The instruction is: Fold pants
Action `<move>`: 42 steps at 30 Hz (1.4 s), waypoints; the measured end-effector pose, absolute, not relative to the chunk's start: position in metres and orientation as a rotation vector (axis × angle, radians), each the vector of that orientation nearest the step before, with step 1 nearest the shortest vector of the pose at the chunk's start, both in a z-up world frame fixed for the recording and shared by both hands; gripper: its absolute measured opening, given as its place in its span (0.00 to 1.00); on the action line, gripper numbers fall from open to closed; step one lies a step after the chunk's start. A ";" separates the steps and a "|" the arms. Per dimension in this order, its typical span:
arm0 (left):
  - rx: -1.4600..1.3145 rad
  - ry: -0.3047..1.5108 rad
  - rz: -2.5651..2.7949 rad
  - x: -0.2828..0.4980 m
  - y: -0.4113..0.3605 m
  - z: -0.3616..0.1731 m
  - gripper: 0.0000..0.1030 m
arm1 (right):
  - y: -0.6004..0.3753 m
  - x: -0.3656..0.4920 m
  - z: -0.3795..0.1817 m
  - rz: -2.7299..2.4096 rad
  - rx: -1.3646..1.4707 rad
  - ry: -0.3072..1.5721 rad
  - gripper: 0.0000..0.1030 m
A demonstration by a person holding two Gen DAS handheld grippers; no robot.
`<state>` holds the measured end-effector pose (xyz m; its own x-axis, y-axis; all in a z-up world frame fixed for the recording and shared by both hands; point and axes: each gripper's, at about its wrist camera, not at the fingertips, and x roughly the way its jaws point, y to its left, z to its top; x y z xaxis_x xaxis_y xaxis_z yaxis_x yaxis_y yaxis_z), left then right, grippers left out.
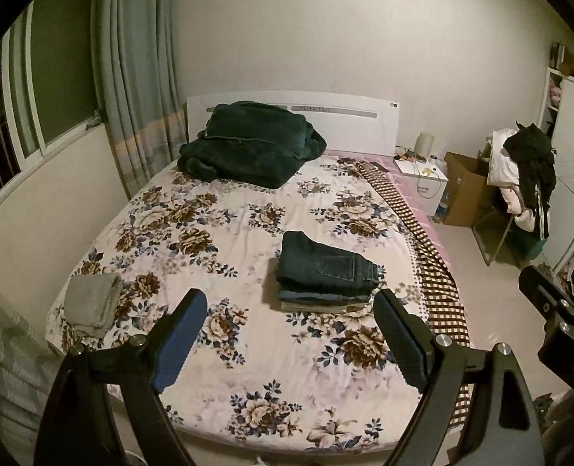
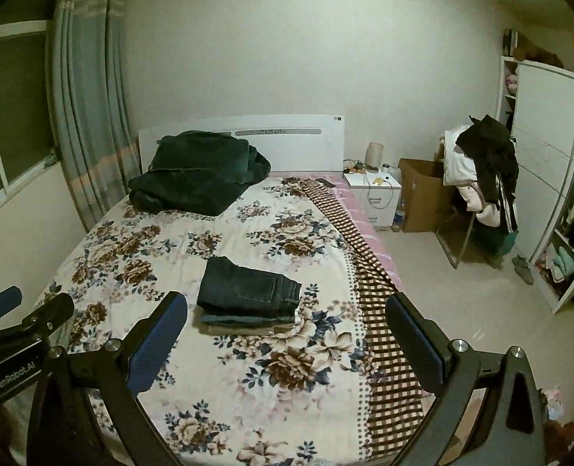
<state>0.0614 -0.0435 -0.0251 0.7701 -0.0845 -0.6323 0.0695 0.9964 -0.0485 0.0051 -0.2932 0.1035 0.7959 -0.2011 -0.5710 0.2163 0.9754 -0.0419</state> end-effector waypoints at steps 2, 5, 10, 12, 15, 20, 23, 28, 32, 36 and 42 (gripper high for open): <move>-0.018 0.683 -0.082 0.060 -0.041 -0.023 0.85 | -0.292 0.006 0.107 -0.226 0.028 0.613 1.00; -0.017 0.682 -0.088 0.058 -0.040 -0.022 0.99 | -0.292 0.007 0.107 -0.228 0.032 0.613 1.00; -0.016 0.671 -0.078 0.058 -0.033 -0.018 0.99 | -0.292 0.007 0.109 -0.228 0.036 0.607 1.00; -0.018 0.674 -0.073 0.058 -0.031 -0.016 0.99 | -0.292 0.010 0.110 -0.226 0.040 0.611 1.00; -0.016 0.674 -0.069 0.061 -0.029 -0.016 0.99 | -0.291 0.012 0.111 -0.228 0.040 0.612 1.00; -0.017 0.677 -0.067 0.061 -0.027 -0.016 0.99 | -0.291 0.013 0.112 -0.222 0.045 0.622 1.00; -0.016 0.680 -0.065 0.060 -0.027 -0.016 0.99 | -0.292 0.012 0.113 -0.217 0.048 0.626 1.00; -0.017 0.682 -0.065 0.058 -0.025 -0.017 0.99 | -0.295 0.012 0.111 -0.212 0.052 0.633 1.00; -0.019 0.683 -0.065 0.057 -0.024 -0.016 0.99 | -0.295 0.009 0.108 -0.210 0.052 0.640 1.00; -0.018 0.685 -0.068 0.056 -0.023 -0.017 0.99 | -0.295 0.008 0.106 -0.208 0.053 0.642 1.00; -0.020 0.685 -0.066 0.055 -0.024 -0.018 0.99 | -0.295 0.009 0.105 -0.207 0.055 0.644 1.00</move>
<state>0.0550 -0.0238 -0.0180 0.7722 -0.0671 -0.6318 0.0539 0.9977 -0.0401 0.0085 -0.2948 0.1049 0.7800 -0.1742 -0.6010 0.2085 0.9779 -0.0129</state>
